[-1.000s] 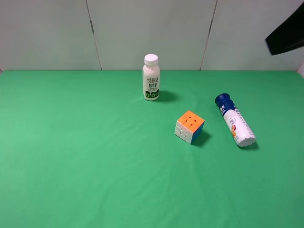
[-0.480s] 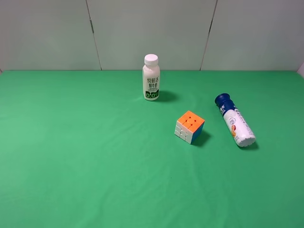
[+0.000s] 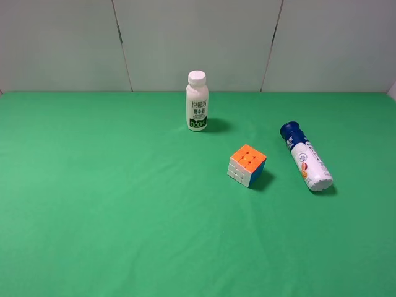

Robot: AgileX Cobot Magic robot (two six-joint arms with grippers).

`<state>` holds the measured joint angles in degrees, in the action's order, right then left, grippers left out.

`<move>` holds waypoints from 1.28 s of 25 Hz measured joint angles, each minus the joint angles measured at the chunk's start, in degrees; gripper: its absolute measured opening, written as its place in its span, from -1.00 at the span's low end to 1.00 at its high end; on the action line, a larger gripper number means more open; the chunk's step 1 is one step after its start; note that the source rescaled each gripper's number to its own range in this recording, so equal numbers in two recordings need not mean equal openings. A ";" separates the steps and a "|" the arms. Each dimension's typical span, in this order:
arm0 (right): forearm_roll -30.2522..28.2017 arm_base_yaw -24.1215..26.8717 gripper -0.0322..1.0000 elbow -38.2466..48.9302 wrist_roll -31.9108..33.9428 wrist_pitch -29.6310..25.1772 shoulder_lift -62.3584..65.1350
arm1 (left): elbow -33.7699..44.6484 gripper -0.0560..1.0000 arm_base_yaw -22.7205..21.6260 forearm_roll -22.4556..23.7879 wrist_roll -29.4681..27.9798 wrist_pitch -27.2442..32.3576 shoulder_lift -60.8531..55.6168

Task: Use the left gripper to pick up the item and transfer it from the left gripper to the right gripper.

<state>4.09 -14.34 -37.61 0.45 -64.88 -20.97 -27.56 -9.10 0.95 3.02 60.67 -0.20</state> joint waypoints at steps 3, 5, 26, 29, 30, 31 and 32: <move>0.00 4.42 1.00 3.62 0.00 2.02 6.87 | 0.00 0.17 0.00 0.00 0.00 0.00 0.00; 0.00 6.85 1.00 5.49 0.00 3.50 11.15 | 0.00 0.17 0.00 0.00 0.00 0.00 0.00; -1.08 14.37 1.00 9.36 -0.45 6.07 21.31 | 0.00 0.17 0.00 0.00 0.00 0.00 0.00; -1.08 14.37 1.00 9.36 -0.45 6.07 21.31 | 0.00 0.17 0.00 0.00 0.00 0.00 0.00; -1.08 14.37 1.00 9.36 -0.45 6.07 21.31 | 0.00 0.17 0.00 0.00 0.00 0.00 0.00; -1.08 14.37 1.00 9.36 -0.45 6.07 21.31 | 0.00 0.17 0.00 0.00 0.00 0.00 0.00; -1.08 14.37 1.00 9.36 -0.45 6.07 21.31 | 0.00 0.17 0.00 0.00 0.00 0.00 0.00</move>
<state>3.02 0.03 -28.25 0.00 -58.81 0.35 -27.56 -9.10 0.95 3.02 60.67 -0.20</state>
